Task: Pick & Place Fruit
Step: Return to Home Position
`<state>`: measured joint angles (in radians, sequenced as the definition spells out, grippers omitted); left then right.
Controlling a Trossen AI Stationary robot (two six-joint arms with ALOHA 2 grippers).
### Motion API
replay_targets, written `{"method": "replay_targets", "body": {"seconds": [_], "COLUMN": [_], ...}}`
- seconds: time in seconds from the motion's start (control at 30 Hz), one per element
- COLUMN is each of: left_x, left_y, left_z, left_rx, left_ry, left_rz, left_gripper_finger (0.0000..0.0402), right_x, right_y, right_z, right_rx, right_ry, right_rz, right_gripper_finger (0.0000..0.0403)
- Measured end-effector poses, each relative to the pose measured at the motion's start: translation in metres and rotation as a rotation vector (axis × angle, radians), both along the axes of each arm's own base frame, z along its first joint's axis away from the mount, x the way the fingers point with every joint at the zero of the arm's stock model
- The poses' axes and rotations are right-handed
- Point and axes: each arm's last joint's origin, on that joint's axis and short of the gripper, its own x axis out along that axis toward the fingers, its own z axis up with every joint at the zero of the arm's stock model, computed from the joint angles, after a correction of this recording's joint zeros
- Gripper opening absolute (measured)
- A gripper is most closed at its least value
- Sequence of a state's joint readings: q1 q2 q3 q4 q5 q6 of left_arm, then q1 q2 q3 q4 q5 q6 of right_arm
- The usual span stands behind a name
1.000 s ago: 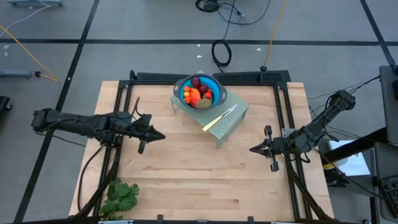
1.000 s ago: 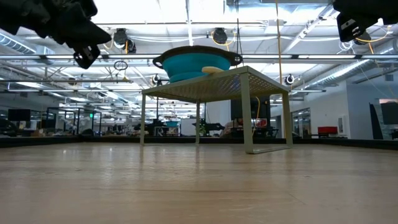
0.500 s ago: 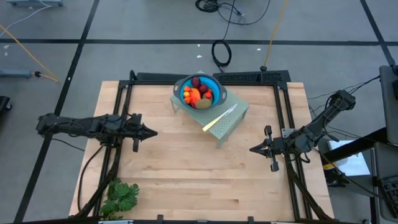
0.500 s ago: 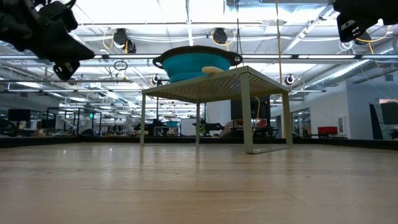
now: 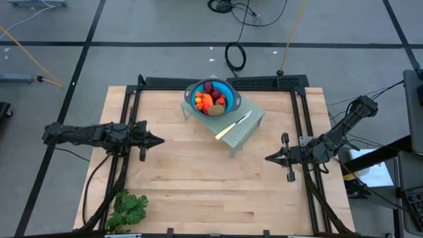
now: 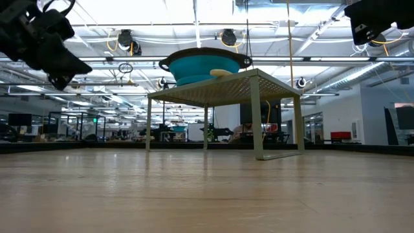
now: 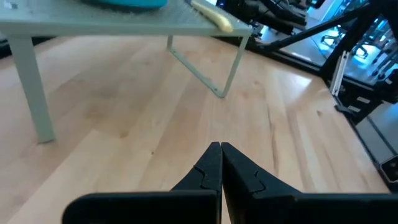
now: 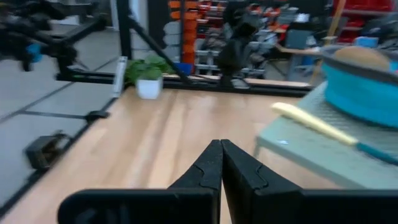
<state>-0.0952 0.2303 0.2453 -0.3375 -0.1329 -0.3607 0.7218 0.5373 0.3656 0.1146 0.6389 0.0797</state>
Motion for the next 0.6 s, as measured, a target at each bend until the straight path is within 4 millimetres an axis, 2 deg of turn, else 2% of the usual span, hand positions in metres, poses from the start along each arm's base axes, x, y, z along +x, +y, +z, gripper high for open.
{"method": "replay_targets", "body": {"seconds": [0.23, 0.37, 0.6], "left_x": [0.004, 0.004, 0.004], "left_y": [-0.001, -0.003, -0.003], "left_z": [-0.03, -0.036, -0.037], "left_rx": [-0.043, -0.05, -0.019], "left_ry": [-0.06, -0.073, -0.069], "left_rz": [-0.015, -0.063, -0.081], "left_gripper_finger": [0.0, 0.0001, 0.0002], "right_x": [0.0, 0.0, 0.001], "right_y": [-0.003, -0.003, 0.001], "right_z": [0.0, 0.0, 0.0], "right_rx": [-0.101, -0.042, 0.079], "right_ry": [-0.013, -0.012, 0.017], "right_rz": [-0.101, -0.112, 0.09], "right_gripper_finger": [0.0, 0.0, 0.0]}}
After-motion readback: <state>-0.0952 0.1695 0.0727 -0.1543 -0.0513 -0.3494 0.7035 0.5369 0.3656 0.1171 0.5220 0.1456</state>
